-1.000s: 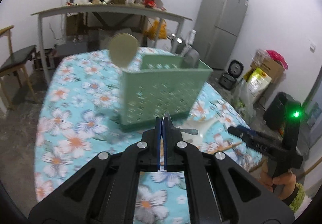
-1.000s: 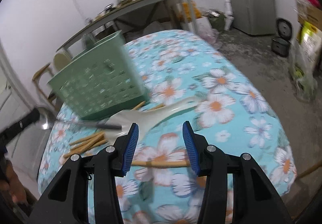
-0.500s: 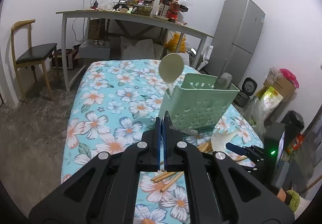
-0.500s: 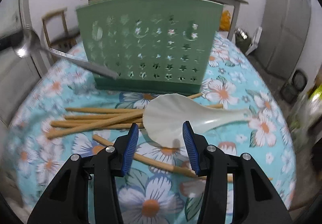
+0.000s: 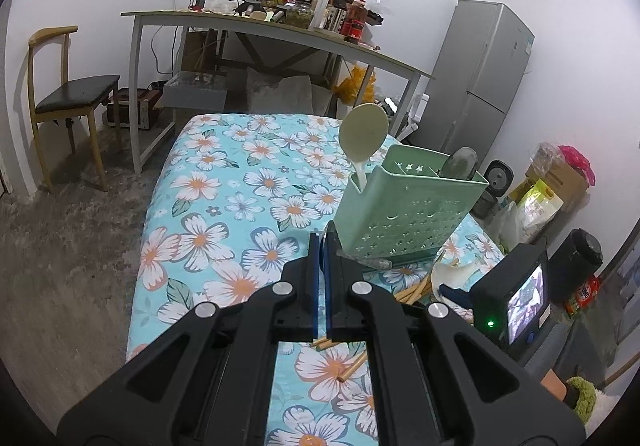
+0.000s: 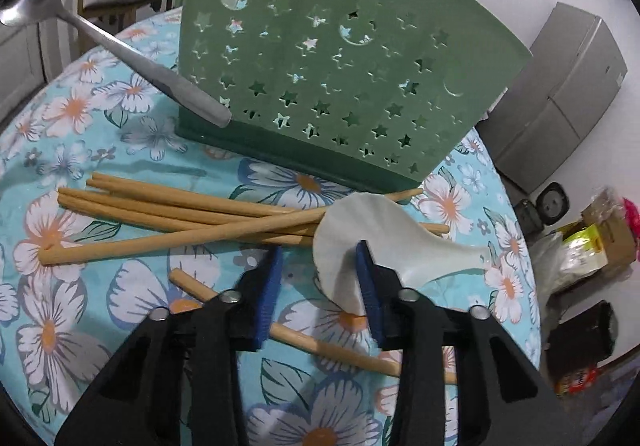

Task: Organize utensils
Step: 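Carry the metal spoon with the left tool up over the green holder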

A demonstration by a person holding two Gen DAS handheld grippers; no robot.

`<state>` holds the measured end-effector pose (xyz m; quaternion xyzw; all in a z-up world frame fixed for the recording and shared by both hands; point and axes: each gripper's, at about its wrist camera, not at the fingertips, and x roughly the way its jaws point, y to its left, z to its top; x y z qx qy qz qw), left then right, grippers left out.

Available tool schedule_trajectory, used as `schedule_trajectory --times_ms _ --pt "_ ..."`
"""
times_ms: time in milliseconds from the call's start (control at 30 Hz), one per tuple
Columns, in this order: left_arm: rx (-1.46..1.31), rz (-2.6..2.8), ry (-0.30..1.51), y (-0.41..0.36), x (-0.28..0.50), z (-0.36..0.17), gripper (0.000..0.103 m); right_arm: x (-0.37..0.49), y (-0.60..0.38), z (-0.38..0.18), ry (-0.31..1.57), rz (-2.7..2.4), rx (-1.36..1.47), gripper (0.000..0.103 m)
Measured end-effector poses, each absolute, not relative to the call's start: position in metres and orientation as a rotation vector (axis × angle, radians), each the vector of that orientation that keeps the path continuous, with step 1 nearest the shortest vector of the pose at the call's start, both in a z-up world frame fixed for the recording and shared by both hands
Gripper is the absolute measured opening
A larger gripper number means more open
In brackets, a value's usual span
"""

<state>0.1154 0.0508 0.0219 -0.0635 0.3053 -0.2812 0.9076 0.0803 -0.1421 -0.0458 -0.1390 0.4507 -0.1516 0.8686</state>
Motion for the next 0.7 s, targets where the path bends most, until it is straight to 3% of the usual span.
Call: schedule_trajectory --times_ms 67,167,700 --pt "-0.127 -0.58 0.622 0.052 0.115 0.023 0.001 0.081 -0.14 -0.045 0.944 -0.338 -0.293 0.018" --pt "-0.117 -0.578 0.607 0.053 0.113 0.028 0.001 0.079 -0.145 -0.037 0.935 -0.357 -0.251 0.013" --pt "-0.088 -0.634 0.443 0.056 0.092 0.091 0.002 0.035 -0.206 0.052 0.746 -0.329 0.072 0.005"
